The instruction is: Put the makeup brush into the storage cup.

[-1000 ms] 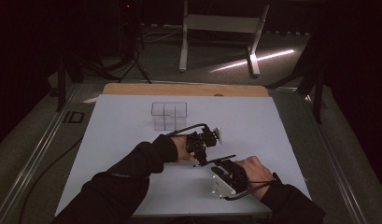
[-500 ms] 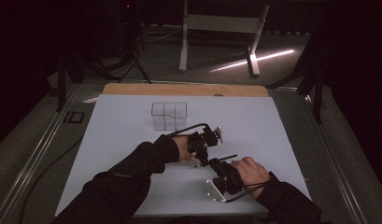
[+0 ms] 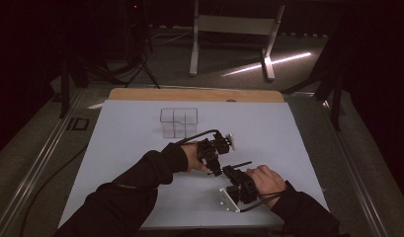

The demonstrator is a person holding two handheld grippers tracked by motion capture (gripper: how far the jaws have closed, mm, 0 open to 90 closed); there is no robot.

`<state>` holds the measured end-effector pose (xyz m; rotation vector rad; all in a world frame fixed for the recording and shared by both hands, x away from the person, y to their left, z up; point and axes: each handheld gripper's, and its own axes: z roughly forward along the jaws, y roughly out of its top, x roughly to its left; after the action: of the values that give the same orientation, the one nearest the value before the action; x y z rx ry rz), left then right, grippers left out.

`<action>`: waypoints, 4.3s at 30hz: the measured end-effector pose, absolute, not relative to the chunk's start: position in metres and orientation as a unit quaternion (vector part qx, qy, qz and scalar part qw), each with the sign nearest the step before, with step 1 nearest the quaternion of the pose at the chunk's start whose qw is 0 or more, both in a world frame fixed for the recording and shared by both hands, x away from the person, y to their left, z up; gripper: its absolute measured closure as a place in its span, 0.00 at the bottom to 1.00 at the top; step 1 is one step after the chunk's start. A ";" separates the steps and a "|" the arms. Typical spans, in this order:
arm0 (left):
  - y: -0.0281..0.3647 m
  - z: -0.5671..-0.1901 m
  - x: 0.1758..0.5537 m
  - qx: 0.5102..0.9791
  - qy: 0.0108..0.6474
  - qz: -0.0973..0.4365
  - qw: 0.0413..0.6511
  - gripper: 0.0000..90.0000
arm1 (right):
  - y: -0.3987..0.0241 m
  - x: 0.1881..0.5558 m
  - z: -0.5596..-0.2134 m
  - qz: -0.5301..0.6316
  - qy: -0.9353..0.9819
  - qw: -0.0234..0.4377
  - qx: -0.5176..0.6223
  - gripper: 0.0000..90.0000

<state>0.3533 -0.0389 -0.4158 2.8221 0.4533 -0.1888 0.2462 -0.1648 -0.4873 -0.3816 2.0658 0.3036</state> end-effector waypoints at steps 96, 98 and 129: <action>0.124 -0.485 0.282 0.847 0.259 0.054 0.462 0.02 | -0.174 0.366 -0.356 0.554 0.761 0.284 0.184 0.93; 0.126 -0.487 0.282 0.844 0.261 0.053 0.465 0.02 | -0.169 0.370 -0.356 0.560 0.757 0.281 0.185 0.93; 0.133 -0.495 0.280 0.835 0.271 0.065 0.474 0.02 | -0.117 0.410 -0.355 0.613 0.720 0.245 0.212 0.93</action>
<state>0.2803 0.1334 -0.4953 2.0441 0.6629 0.1597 0.4099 -0.1168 -0.3555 0.5791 1.9667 1.6737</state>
